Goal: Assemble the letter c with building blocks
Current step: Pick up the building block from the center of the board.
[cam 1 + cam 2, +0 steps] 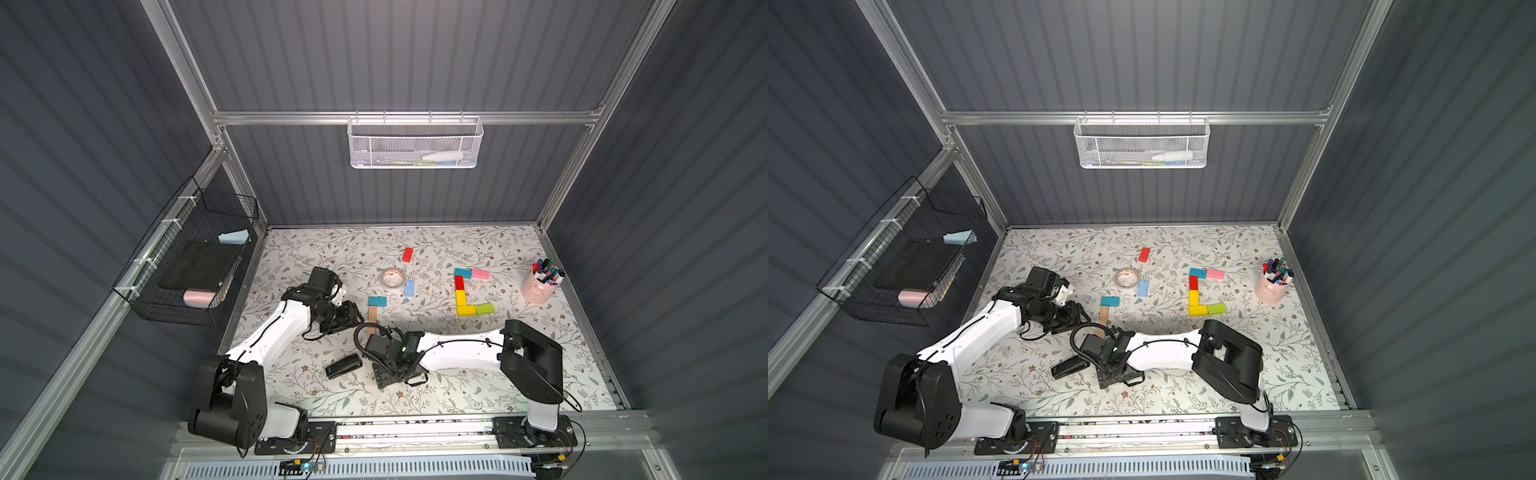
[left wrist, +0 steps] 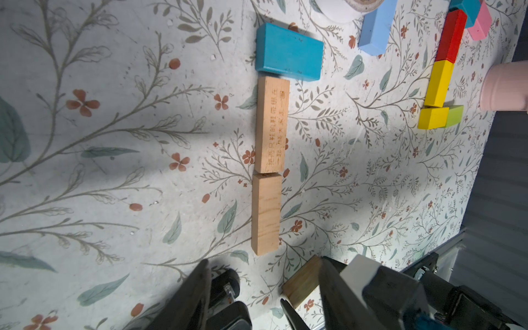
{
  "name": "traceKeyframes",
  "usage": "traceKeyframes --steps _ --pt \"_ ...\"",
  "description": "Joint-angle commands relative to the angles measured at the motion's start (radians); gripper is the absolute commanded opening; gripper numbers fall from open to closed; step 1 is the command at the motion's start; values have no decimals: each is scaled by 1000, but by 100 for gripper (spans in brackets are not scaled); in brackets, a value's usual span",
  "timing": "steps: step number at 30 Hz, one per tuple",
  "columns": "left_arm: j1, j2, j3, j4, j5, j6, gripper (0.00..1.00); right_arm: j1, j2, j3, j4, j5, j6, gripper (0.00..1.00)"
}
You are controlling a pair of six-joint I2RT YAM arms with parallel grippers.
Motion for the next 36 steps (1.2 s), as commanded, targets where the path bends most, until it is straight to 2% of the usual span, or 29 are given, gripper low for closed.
traceKeyframes --steps 1,8,20,23,36 --pt "8 -41 5 -9 20 29 59 11 22 20 -61 23 42 71" --pt "8 -36 6 -6 41 34 59 11 -10 8 6 21 121 65" --pt "8 -45 5 2 62 44 59 11 18 29 94 41 223 66" --pt "8 -45 6 2 92 46 59 10 27 32 122 45 235 66" --pt "11 -50 5 1 95 46 59 -11 69 72 127 74 258 68"
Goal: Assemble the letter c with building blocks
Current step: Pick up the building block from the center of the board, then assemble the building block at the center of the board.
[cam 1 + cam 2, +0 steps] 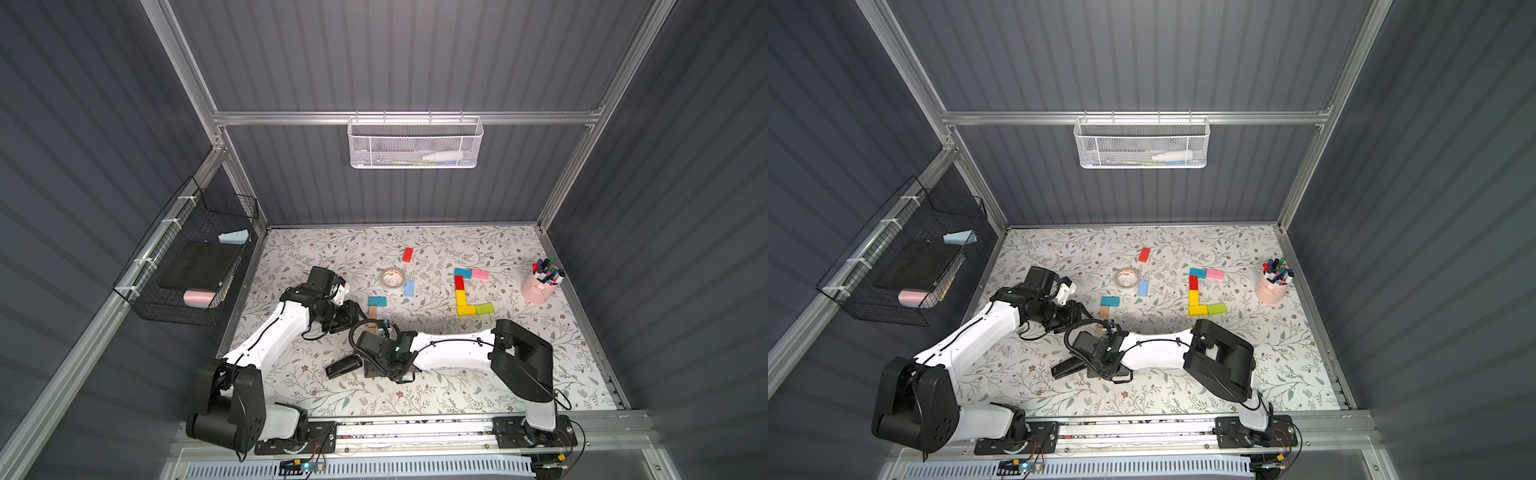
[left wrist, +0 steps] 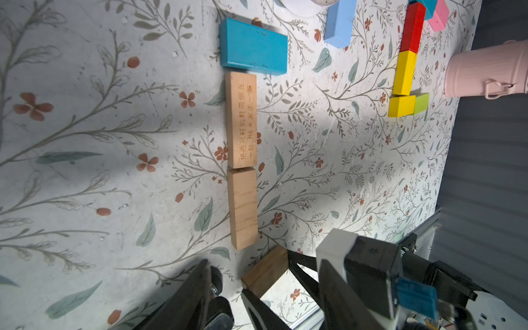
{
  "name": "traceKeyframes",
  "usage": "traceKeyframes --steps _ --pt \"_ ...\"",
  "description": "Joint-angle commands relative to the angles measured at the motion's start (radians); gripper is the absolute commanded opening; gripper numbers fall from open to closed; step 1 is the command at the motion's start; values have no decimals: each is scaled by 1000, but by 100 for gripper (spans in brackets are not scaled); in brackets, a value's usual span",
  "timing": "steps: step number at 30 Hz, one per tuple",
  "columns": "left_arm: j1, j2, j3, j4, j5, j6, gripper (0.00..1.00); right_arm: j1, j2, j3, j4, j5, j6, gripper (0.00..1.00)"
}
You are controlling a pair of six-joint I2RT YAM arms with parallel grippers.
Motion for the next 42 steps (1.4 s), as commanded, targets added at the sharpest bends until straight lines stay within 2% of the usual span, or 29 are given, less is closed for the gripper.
traceKeyframes --steps 1,18,26,30,42 --pt "9 -37 4 -7 16 26 59 -10 25 26 -7 26 37 68" --pt "10 -37 4 -9 6 26 59 -19 56 62 -23 31 32 74" --pt "10 -40 6 -11 6 29 59 -20 60 60 -37 24 34 71" --pt "10 -42 3 -11 5 29 59 -19 63 63 -42 28 30 64" --pt "10 -39 4 -9 -2 27 59 -31 60 57 -47 52 34 66"
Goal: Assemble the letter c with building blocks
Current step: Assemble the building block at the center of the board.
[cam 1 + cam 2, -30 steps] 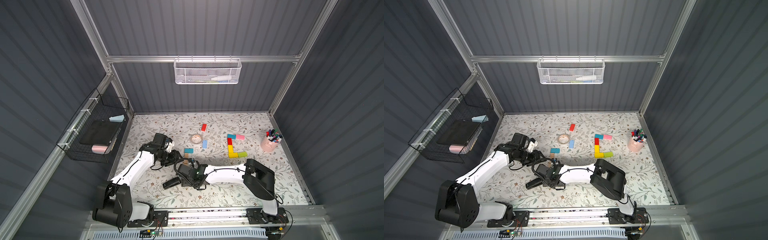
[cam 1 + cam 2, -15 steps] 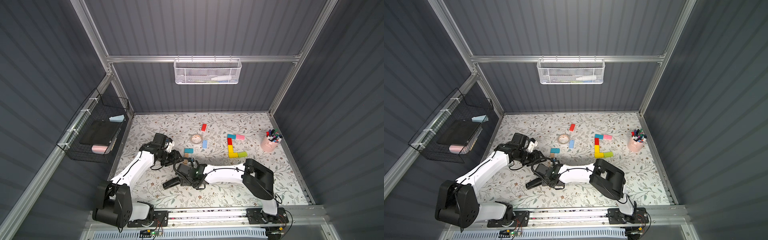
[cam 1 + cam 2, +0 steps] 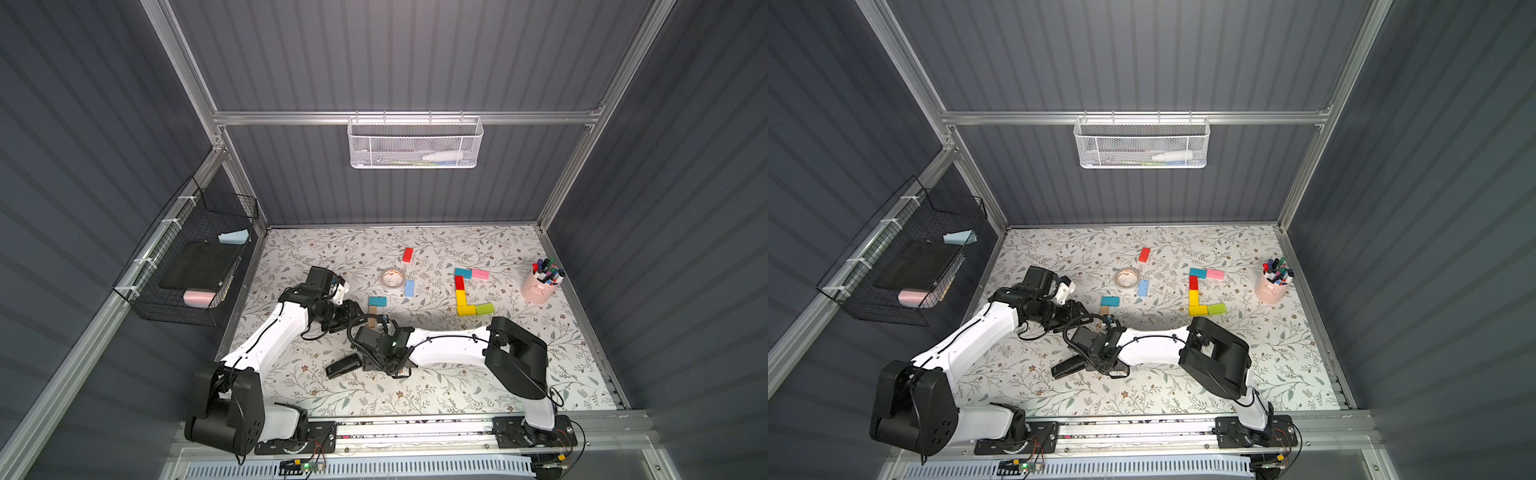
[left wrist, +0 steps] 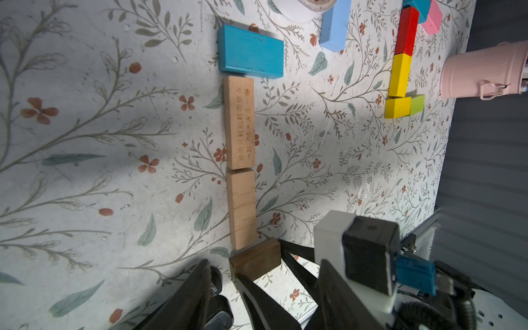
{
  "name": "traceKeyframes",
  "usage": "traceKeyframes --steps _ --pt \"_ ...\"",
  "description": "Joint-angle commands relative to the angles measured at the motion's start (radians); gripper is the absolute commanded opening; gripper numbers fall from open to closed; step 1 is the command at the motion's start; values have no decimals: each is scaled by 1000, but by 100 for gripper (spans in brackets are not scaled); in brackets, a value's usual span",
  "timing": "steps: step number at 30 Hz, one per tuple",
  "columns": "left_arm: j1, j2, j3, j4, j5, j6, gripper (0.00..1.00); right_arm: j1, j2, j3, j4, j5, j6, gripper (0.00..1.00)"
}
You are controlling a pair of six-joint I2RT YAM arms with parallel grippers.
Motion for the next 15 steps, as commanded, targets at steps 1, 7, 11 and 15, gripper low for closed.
traceKeyframes --steps 1,7,11,15 --pt "6 -25 4 -9 -1 24 59 -9 18 8 -39 23 23 67" --pt "6 -26 1 -10 -2 28 59 2 -9 18 -24 11 15 74" --pt "6 -34 -3 -10 -2 29 59 9 10 43 -45 21 1 74" --pt "6 -32 -2 -10 -1 28 59 16 58 93 -109 26 6 77"
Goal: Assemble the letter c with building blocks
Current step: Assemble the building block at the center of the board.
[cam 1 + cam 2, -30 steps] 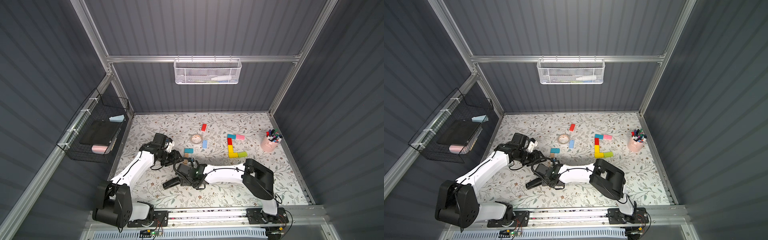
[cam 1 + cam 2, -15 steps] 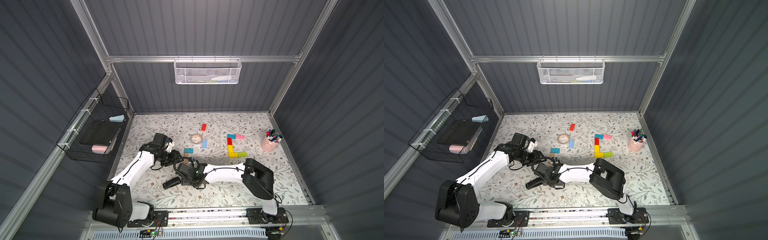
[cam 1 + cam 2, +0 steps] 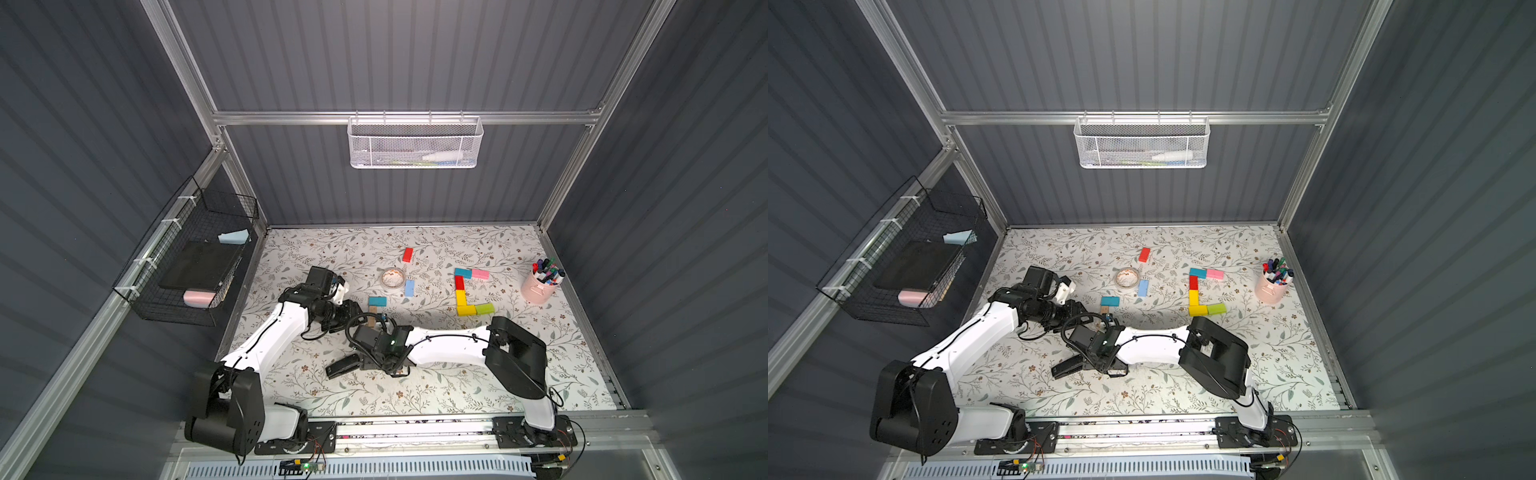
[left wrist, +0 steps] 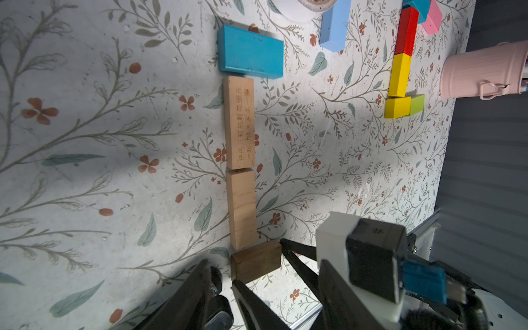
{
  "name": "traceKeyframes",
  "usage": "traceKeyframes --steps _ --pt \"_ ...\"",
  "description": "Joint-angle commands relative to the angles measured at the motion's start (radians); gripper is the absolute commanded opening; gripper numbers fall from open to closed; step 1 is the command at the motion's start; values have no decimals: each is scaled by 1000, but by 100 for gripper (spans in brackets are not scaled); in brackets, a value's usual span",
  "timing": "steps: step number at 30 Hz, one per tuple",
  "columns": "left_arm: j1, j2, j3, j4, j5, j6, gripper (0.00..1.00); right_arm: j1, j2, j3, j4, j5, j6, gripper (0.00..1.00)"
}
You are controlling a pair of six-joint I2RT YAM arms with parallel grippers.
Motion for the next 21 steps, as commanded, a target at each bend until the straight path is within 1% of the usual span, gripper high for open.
traceKeyframes --steps 1,4,10,21 --pt "7 -30 -1 -12 -1 28 59 11 49 46 -78 26 10 77" --pt "6 -31 -2 -12 1 28 59 12 69 56 -90 29 11 77" --pt "6 -33 -2 -11 0 28 59 12 62 43 -93 41 27 71" --pt "6 -33 -2 -9 1 26 59 13 37 7 -52 44 32 69"
